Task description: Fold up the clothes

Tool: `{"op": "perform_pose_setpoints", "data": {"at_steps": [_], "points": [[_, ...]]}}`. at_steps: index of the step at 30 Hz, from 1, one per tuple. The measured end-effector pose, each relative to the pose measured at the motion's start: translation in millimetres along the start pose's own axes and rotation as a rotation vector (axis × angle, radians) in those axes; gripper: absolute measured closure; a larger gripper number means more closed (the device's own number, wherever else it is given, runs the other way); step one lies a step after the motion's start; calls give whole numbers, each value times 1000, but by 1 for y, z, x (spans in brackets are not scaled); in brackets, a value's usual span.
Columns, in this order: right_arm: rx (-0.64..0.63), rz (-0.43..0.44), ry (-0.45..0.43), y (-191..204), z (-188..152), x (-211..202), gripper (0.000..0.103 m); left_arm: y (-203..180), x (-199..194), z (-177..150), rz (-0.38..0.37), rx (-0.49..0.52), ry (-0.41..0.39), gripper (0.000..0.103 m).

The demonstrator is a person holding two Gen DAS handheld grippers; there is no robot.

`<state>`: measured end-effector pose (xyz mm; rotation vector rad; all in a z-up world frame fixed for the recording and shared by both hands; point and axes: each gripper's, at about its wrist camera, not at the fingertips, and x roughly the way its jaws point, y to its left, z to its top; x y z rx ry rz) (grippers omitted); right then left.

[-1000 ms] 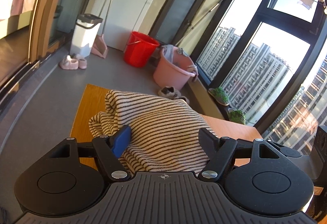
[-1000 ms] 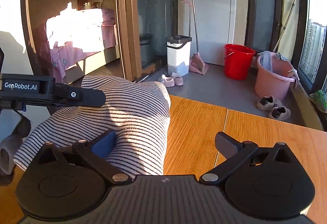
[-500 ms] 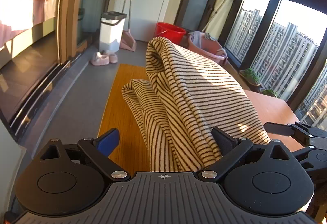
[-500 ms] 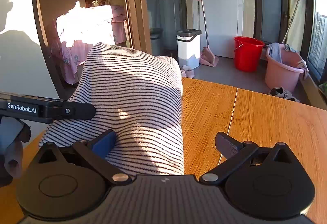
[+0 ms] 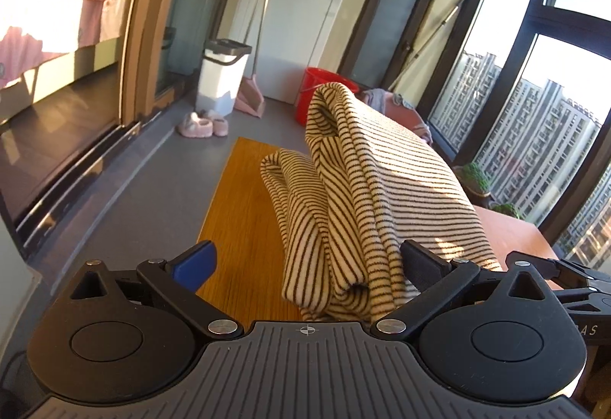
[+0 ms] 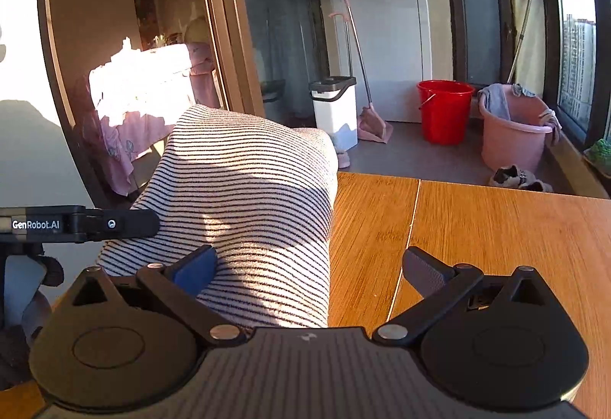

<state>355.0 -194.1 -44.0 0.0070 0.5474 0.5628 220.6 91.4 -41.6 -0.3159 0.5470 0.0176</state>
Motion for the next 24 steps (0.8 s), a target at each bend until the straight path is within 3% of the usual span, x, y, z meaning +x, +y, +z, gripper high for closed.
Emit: {"op": "perform_pose_setpoints", "data": {"at_steps": [4, 12, 18, 24], "points": [[-6, -4, -5, -5, -17, -32, 0, -24, -47, -35, 69, 29, -59, 0], [-33, -63, 8, 8, -52, -91, 0, -78, -97, -80, 176, 132, -118, 0], [-90, -127, 1, 31, -77, -126, 0, -92, -109, -90, 244, 130, -91, 0], [-14, -135, -24, 28, -86, -148, 0, -99, -124, -104, 249, 135, -78, 0]]}}
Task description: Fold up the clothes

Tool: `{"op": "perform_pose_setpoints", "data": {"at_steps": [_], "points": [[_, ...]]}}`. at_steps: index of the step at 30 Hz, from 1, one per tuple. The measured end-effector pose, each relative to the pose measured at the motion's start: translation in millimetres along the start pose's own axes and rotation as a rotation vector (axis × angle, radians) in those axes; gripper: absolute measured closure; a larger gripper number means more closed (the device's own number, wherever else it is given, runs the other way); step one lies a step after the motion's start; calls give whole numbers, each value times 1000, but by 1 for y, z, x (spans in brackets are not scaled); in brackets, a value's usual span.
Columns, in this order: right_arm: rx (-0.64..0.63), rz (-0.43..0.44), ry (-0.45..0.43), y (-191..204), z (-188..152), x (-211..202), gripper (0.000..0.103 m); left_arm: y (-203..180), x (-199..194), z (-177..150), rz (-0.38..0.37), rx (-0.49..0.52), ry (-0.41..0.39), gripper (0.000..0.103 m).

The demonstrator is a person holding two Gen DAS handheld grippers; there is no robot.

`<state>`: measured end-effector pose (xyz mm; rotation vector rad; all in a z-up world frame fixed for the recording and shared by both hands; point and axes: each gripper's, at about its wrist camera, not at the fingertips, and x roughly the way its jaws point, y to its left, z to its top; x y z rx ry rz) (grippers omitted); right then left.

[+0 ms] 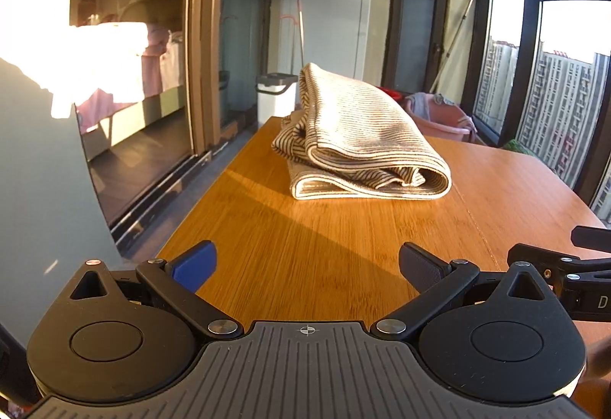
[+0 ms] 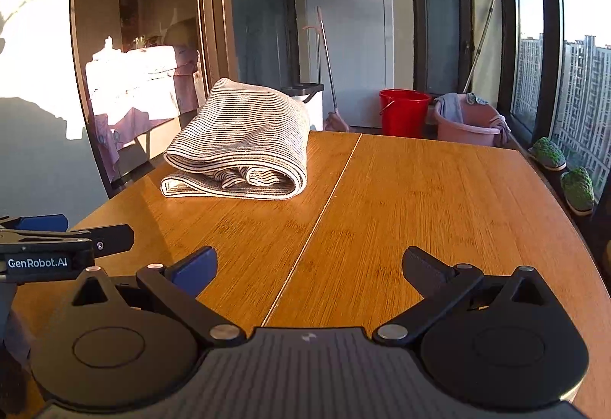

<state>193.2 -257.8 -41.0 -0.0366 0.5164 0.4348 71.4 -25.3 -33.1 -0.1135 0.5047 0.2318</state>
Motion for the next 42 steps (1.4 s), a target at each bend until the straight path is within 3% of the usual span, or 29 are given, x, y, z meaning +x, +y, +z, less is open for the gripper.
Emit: {"op": "perform_pose_setpoints", "data": {"at_steps": [42], "points": [[-1, -1, 35, 6, -3, 1, 0, -10, -5, -7, 4, 33, 44, 0]]}}
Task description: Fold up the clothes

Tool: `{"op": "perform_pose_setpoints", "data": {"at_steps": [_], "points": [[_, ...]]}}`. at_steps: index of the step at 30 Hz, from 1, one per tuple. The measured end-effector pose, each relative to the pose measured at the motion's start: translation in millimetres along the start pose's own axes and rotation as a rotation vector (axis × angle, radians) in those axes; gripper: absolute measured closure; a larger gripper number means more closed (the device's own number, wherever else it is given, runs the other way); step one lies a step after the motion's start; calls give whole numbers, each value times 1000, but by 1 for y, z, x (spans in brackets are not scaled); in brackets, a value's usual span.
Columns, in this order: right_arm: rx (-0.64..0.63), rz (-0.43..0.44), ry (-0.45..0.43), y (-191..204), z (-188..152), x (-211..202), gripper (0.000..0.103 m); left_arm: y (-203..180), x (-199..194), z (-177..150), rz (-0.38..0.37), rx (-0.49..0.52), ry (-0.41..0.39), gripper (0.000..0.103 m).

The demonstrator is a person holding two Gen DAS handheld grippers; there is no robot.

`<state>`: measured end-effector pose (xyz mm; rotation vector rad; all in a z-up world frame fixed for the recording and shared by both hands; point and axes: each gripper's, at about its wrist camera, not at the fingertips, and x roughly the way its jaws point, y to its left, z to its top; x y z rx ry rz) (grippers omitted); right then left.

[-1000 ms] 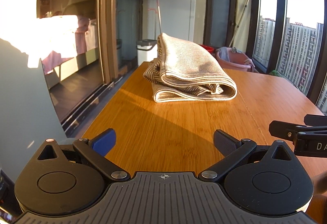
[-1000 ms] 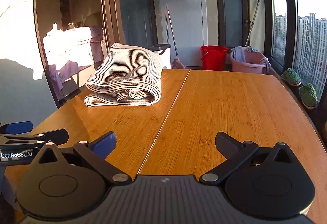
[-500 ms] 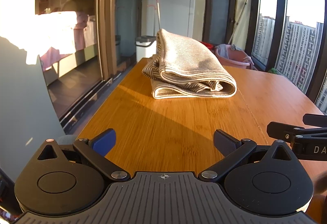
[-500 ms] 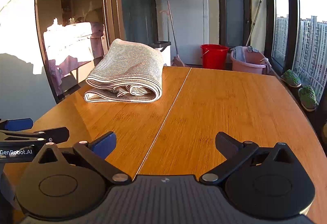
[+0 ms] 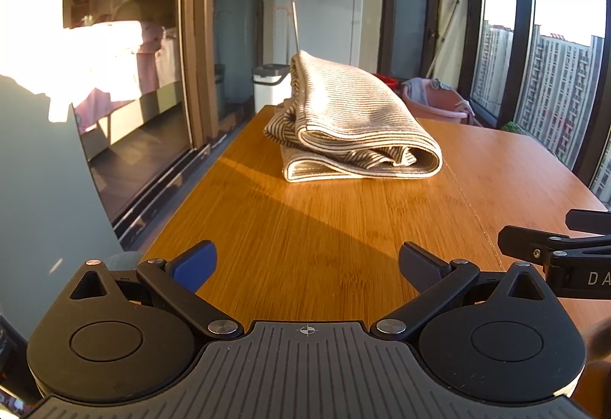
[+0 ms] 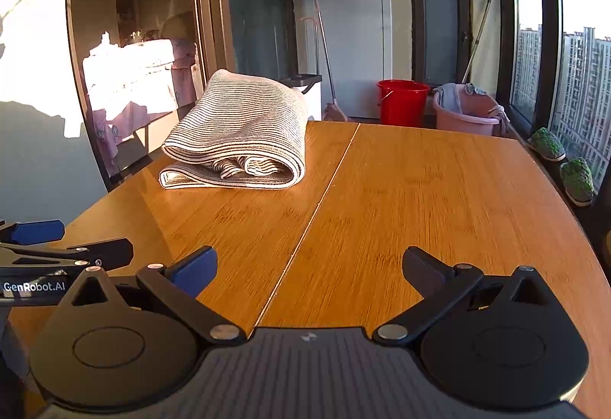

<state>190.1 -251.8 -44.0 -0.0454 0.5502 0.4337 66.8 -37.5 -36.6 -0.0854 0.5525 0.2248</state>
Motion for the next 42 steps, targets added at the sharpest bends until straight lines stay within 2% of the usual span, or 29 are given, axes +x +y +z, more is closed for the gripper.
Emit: {"op": "perform_pose_setpoints", "data": {"at_steps": [42], "points": [[26, 5, 18, -1, -1, 2, 0, 6, 2, 0, -10, -35, 22, 0]]}}
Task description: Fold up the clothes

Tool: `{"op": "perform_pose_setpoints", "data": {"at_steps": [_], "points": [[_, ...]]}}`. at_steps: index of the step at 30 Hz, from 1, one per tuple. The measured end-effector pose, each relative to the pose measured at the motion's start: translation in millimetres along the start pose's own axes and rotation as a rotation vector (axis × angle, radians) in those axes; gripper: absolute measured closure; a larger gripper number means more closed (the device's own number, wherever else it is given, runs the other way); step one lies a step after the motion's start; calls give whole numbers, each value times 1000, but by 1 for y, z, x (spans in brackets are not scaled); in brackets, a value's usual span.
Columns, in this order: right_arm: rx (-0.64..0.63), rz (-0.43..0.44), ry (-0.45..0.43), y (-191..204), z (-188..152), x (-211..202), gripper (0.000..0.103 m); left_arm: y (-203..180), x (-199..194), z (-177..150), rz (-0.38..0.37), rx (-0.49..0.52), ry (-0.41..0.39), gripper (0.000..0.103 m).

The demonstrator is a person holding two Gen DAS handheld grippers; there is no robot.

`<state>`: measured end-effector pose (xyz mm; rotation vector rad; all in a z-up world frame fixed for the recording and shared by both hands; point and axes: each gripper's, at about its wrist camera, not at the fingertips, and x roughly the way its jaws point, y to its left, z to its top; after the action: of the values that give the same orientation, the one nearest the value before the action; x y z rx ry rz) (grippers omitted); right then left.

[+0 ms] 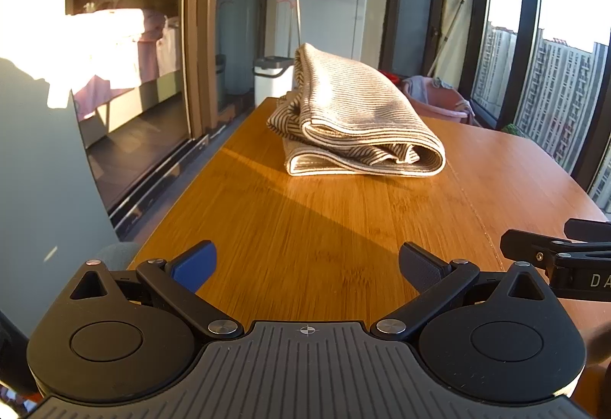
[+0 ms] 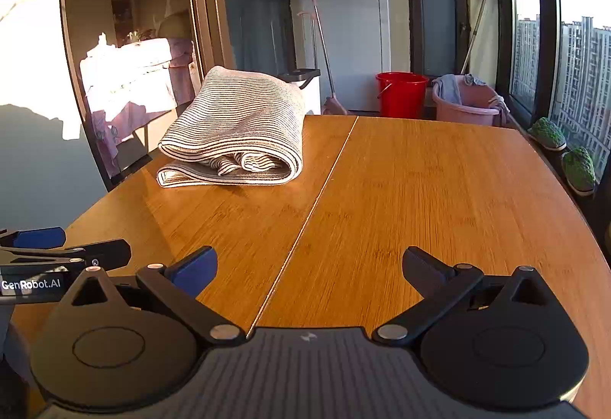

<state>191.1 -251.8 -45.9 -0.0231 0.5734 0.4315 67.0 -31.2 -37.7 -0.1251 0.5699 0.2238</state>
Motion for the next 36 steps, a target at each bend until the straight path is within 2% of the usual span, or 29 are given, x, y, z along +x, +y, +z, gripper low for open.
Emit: {"op": "perform_pose_setpoints", "data": {"at_steps": [36], "points": [[14, 4, 9, 4, 0, 0, 0, 0, 0, 1, 5, 2, 6, 0]]}}
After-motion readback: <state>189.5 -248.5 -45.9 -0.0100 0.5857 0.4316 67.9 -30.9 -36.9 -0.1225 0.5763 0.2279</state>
